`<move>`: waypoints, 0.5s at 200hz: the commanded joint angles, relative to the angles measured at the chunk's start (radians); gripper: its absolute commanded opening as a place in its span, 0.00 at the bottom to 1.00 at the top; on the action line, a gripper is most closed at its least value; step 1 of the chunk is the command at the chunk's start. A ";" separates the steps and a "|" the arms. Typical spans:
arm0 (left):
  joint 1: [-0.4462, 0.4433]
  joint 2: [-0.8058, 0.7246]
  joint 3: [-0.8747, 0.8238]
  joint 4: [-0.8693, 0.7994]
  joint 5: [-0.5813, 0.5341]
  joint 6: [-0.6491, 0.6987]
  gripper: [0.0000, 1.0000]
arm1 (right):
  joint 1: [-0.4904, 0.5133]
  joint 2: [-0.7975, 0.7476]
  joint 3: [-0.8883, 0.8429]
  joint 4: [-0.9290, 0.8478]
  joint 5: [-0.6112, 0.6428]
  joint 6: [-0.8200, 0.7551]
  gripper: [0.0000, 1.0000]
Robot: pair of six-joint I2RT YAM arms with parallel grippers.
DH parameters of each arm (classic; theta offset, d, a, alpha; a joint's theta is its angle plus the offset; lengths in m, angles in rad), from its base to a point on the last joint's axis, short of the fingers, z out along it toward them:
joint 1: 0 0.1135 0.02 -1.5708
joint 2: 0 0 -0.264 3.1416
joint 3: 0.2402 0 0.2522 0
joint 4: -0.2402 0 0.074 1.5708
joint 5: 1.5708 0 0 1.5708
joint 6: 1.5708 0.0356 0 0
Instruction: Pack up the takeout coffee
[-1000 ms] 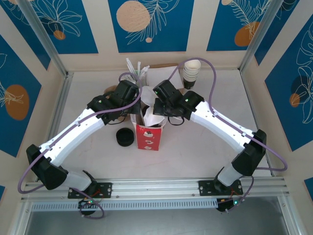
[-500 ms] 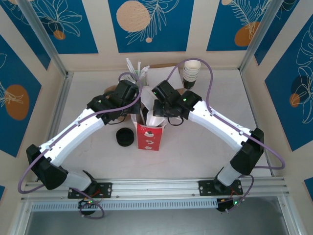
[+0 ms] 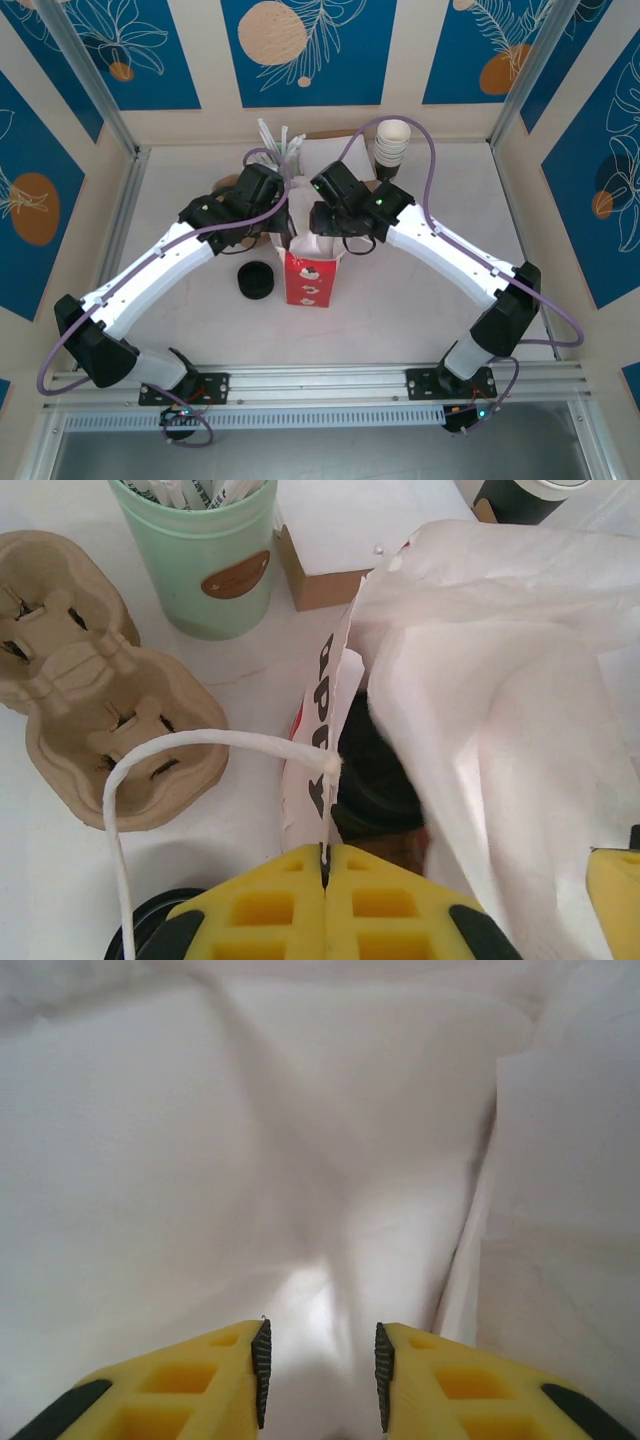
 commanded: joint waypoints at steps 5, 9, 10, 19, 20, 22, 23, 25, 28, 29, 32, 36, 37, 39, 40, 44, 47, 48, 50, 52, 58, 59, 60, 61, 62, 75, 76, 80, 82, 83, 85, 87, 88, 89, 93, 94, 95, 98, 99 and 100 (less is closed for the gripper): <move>0.013 0.005 -0.003 0.020 0.009 -0.004 0.03 | -0.010 -0.027 0.032 0.015 -0.037 -0.023 0.37; 0.011 0.005 -0.004 0.020 0.009 -0.004 0.03 | -0.012 -0.029 0.032 0.023 -0.043 -0.023 0.37; 0.011 0.005 -0.004 0.020 0.008 -0.003 0.03 | -0.012 -0.030 0.032 0.025 -0.046 -0.023 0.37; 0.012 0.005 -0.006 0.021 0.009 -0.002 0.03 | -0.018 -0.028 0.034 0.041 -0.064 -0.026 0.37; 0.012 0.005 -0.006 0.022 0.009 -0.002 0.03 | -0.019 -0.028 0.035 0.042 -0.067 -0.026 0.37; 0.012 0.005 -0.006 0.022 0.009 -0.003 0.04 | -0.020 -0.029 0.035 0.044 -0.071 -0.026 0.37; 0.012 0.005 -0.006 0.022 0.010 -0.003 0.04 | -0.021 -0.029 0.036 0.045 -0.073 -0.026 0.37; 0.013 0.005 -0.006 0.023 0.010 -0.002 0.04 | -0.022 -0.029 0.038 0.047 -0.077 -0.026 0.37; 0.013 0.005 -0.006 0.023 0.012 -0.003 0.04 | -0.023 -0.029 0.040 0.051 -0.082 -0.026 0.37; 0.012 0.005 -0.006 0.024 0.011 -0.003 0.04 | -0.024 -0.029 0.040 0.050 -0.083 -0.026 0.37; 0.012 0.007 -0.006 0.023 0.012 -0.003 0.04 | -0.025 -0.029 0.041 0.054 -0.090 -0.026 0.37; 0.013 0.007 -0.005 0.025 0.014 -0.003 0.04 | -0.027 -0.029 0.043 0.058 -0.097 -0.026 0.37; 0.012 0.007 -0.005 0.024 0.014 -0.003 0.04 | -0.028 -0.030 0.044 0.060 -0.098 -0.027 0.37; 0.012 0.007 -0.004 0.023 0.015 -0.003 0.04 | -0.029 -0.030 0.044 0.061 -0.103 -0.029 0.37; 0.012 0.007 -0.004 0.024 0.015 -0.004 0.04 | -0.029 -0.031 0.044 0.062 -0.106 -0.029 0.37; 0.011 0.008 -0.005 0.022 0.016 -0.003 0.05 | -0.031 -0.033 0.045 0.067 -0.116 -0.033 0.37; 0.011 0.008 -0.005 0.021 0.016 -0.004 0.05 | -0.032 -0.034 0.047 0.073 -0.122 -0.035 0.37; 0.012 0.008 -0.004 0.022 0.017 -0.004 0.06 | -0.032 -0.035 0.047 0.075 -0.124 -0.036 0.37; 0.012 0.007 -0.004 0.023 0.017 -0.004 0.06 | -0.034 -0.036 0.047 0.077 -0.128 -0.037 0.37; 0.013 0.008 -0.004 0.023 0.016 -0.005 0.08 | -0.035 -0.038 0.048 0.080 -0.132 -0.040 0.37; 0.012 0.007 -0.004 0.024 0.018 -0.005 0.12 | -0.037 -0.044 0.047 0.089 -0.143 -0.046 0.37; 0.011 0.007 -0.003 0.023 0.018 -0.005 0.12 | -0.037 -0.045 0.047 0.091 -0.146 -0.046 0.37; 0.012 0.007 -0.002 0.023 0.018 -0.005 0.13 | -0.036 -0.045 0.048 0.092 -0.147 -0.048 0.37; 0.012 0.007 -0.002 0.023 0.019 -0.005 0.14 | -0.038 -0.046 0.048 0.093 -0.149 -0.049 0.37; 0.012 0.007 -0.001 0.023 0.020 -0.003 0.14 | -0.038 -0.047 0.048 0.095 -0.150 -0.050 0.37; 0.013 0.007 0.006 0.024 0.027 -0.001 0.21 | -0.046 -0.062 0.055 0.101 -0.165 -0.058 0.37; 0.013 0.007 0.007 0.023 0.027 -0.001 0.22 | -0.046 -0.062 0.055 0.102 -0.166 -0.059 0.37; 0.013 0.006 0.011 0.022 0.028 -0.001 0.24 | -0.049 -0.067 0.057 0.104 -0.168 -0.061 0.37; 0.012 0.005 0.013 0.021 0.028 0.002 0.25 | -0.051 -0.068 0.057 0.105 -0.168 -0.063 0.37; 0.012 0.006 0.013 0.021 0.029 0.002 0.26 | -0.052 -0.070 0.058 0.105 -0.168 -0.062 0.37; 0.012 0.006 0.015 0.020 0.029 0.002 0.27 | -0.052 -0.073 0.060 0.106 -0.168 -0.063 0.37; 0.012 0.006 0.016 0.020 0.029 0.001 0.28 | -0.053 -0.075 0.060 0.107 -0.169 -0.066 0.37; 0.012 0.006 0.017 0.020 0.030 0.001 0.29 | -0.055 -0.077 0.059 0.107 -0.169 -0.066 0.37; 0.011 0.006 0.018 0.019 0.031 0.001 0.29 | -0.057 -0.078 0.060 0.108 -0.170 -0.065 0.37; 0.011 0.005 0.021 0.018 0.032 0.002 0.32 | -0.060 -0.083 0.061 0.111 -0.172 -0.068 0.37; 0.012 0.005 0.022 0.018 0.033 0.001 0.32 | -0.061 -0.085 0.061 0.112 -0.173 -0.068 0.37; 0.012 0.005 0.023 0.018 0.034 0.002 0.33 | -0.063 -0.088 0.061 0.113 -0.175 -0.068 0.37; 0.012 0.005 0.024 0.018 0.035 0.002 0.35 | -0.065 -0.090 0.062 0.114 -0.177 -0.069 0.37; 0.013 0.004 0.025 0.018 0.036 0.002 0.36 | -0.067 -0.091 0.062 0.115 -0.177 -0.069 0.37; 0.013 0.004 0.026 0.018 0.037 0.003 0.37 | -0.068 -0.092 0.062 0.116 -0.178 -0.069 0.37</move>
